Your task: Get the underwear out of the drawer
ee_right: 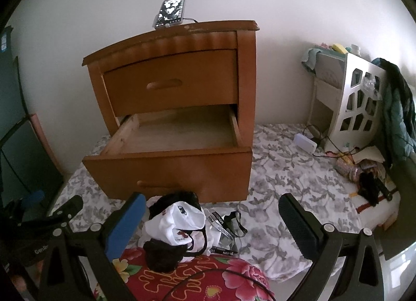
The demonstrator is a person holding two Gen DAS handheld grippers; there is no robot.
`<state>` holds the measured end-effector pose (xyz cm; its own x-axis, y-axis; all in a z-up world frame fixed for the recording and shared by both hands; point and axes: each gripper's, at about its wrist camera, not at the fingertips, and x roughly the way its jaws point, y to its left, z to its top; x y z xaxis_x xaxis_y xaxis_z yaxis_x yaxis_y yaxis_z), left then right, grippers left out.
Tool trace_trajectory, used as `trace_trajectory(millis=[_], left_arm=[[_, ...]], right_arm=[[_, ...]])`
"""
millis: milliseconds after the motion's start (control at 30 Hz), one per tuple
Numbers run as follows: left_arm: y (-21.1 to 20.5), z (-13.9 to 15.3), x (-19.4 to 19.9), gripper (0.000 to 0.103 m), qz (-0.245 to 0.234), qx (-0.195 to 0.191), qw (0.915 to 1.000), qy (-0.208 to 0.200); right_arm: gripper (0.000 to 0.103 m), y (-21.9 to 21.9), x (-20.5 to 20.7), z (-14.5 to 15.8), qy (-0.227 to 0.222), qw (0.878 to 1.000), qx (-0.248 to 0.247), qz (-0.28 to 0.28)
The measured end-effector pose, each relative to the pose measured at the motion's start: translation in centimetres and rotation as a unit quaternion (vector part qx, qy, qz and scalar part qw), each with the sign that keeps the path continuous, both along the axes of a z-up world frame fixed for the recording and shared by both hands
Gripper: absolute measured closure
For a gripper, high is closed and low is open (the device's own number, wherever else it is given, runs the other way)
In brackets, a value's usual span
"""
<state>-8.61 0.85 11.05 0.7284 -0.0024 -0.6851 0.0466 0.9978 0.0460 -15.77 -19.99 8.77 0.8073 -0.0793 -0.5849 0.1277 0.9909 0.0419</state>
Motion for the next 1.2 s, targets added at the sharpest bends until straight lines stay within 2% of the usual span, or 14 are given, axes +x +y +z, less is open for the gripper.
trace_trajectory(millis=[400, 1200], left_arm=[[-0.2, -0.5, 0.1, 0.000, -0.003, 0.002, 0.9998, 0.018], [-0.2, -0.8, 0.1, 0.000, -0.003, 0.002, 0.9997, 0.026]], right_arm=[[0.000, -0.4, 0.1, -0.6, 0.012, 1.000, 0.003, -0.004], [0.000, -0.2, 0.3, -1.1, 0.022, 1.000, 0.002, -0.001]])
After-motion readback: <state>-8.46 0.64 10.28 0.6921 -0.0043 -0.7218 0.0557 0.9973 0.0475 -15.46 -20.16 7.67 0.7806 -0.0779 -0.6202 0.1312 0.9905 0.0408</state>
